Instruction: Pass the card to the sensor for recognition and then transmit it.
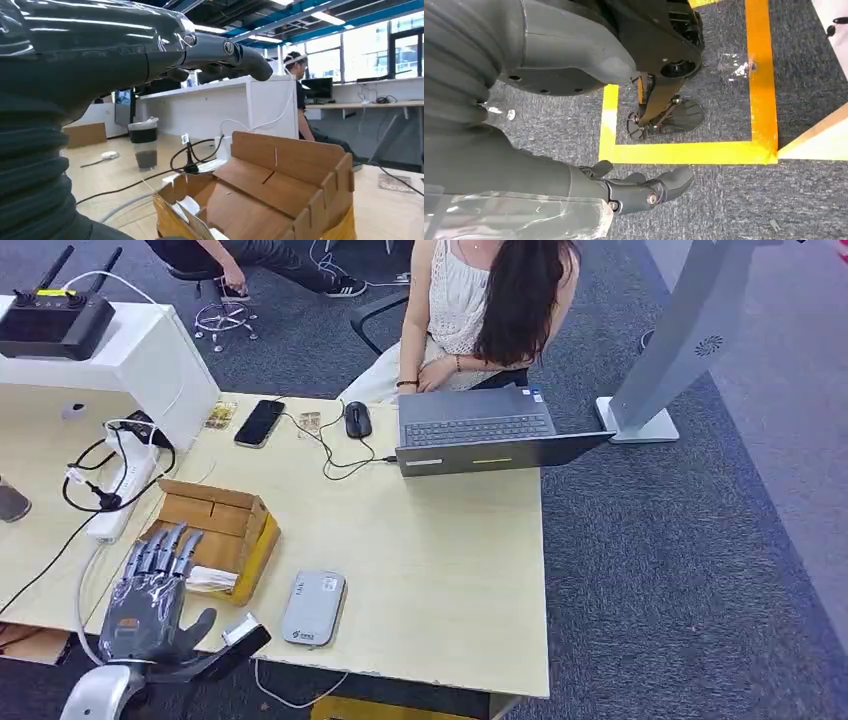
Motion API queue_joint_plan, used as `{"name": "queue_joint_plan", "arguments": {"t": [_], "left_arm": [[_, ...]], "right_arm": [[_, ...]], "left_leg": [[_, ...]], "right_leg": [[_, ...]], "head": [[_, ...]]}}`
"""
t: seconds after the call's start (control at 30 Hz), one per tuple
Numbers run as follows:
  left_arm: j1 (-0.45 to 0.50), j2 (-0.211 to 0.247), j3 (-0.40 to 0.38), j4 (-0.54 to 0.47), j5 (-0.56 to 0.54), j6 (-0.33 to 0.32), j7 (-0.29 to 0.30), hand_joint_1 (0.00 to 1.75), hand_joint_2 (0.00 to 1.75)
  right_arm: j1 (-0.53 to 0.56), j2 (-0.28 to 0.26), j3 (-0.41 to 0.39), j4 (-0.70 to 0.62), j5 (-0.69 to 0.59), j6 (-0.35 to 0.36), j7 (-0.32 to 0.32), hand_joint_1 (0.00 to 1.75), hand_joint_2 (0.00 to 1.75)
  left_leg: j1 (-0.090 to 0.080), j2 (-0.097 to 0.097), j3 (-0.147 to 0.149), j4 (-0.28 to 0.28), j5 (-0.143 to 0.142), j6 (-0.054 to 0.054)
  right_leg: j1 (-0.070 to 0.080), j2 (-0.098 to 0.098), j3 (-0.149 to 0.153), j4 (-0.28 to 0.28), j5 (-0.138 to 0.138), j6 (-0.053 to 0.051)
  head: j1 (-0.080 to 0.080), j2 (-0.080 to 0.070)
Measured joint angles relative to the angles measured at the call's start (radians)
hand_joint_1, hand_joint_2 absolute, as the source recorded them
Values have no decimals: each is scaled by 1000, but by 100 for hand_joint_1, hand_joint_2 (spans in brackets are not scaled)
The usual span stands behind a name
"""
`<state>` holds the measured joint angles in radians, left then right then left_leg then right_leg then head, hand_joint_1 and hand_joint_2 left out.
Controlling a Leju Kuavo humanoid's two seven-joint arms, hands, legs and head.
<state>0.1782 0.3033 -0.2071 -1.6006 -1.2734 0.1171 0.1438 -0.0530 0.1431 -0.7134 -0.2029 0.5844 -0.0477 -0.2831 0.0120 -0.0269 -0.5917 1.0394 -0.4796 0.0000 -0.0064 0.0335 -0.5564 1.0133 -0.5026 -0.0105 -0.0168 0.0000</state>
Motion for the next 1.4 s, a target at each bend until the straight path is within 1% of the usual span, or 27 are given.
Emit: {"name": "queue_joint_plan", "arguments": {"t": [0.37,0.83,1.17,1.4], "left_arm": [[-51,-41,38,85,-24,6,0,0,175],[-75,-76,114,217,-37,24,-20,0,175],[-80,-93,128,253,-53,29,-31,0,175],[-100,-103,129,271,-69,42,-42,0,175]], "right_arm": [[-3,0,3,0,20,8,8,0,175],[-10,0,6,0,45,9,19,0,175],[-12,0,15,0,55,10,18,0,175],[-16,0,21,0,64,10,18,0,175]], "left_leg": [[0,0,0,0,0,0],[0,0,0,0,0,0],[0,0,0,0,0,0],[0,0,0,0,0,0]], "right_leg": [[0,0,0,0,0,0],[0,0,0,0,0,0],[0,0,0,0,0,0],[0,0,0,0,0,0]], "head": [[0,0],[0,0],[0,0],[0,0]]}}
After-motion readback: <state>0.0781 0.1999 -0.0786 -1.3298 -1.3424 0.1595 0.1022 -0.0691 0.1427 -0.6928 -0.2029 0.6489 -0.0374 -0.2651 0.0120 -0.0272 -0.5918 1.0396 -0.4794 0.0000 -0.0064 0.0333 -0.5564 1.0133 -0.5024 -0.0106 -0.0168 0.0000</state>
